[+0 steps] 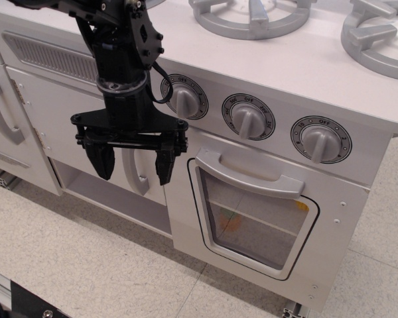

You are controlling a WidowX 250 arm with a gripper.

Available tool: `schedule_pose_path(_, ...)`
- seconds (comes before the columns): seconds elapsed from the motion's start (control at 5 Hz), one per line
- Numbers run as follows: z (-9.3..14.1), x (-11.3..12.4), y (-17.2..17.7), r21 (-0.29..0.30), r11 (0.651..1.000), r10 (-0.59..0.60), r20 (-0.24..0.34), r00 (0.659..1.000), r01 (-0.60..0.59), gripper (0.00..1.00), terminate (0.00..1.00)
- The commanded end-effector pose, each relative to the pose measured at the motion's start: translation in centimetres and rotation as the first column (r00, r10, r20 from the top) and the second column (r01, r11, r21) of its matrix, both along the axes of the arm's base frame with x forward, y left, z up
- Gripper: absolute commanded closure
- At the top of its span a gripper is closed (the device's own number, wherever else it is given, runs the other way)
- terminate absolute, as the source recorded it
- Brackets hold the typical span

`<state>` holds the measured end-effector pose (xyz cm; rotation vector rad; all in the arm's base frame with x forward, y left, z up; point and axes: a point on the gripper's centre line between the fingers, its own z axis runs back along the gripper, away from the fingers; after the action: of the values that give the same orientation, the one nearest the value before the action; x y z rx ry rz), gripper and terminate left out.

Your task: Open oven

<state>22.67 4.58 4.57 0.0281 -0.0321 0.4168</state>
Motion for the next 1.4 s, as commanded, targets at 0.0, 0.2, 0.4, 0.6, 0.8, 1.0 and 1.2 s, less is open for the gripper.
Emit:
schedule_pose_path(0.0, 0.0, 0.0, 0.0, 0.000, 1.000, 0.000, 0.000, 1.000, 0.000, 0.00, 0.00)
schedule_pose_path(0.2, 0.2, 0.0, -0.3, -0.081, 0.995, 0.066, 0.022, 0.998, -0.064, 0.00, 0.00)
schedule_pose_path(0.4, 0.2, 0.8, -1.5, -0.179, 0.947, 0.282, 0.064, 0.957, -0.267, 0.00, 0.00)
schedule_pose_path(0.6, 1.1, 1.3, -2.1, -0.263, 0.869, 0.470, 0.180, 0.864, -0.419, 0.00, 0.00)
schedule_pose_path(0.8, 2.0, 1.9, -0.7, -0.237, 0.813, 0.579, 0.226, 0.783, -0.532, 0.00, 0.00)
schedule_pose_path(1.0, 2.1, 2.4, 0.7, -0.232, 0.780, 0.623, 0.206, 0.754, -0.581, 0.00, 0.00)
schedule_pose_path(1.2, 0.9, 2.9, 0.7, -0.276, 0.719, 0.688, 0.151, 0.710, -0.638, 0.00, 0.00)
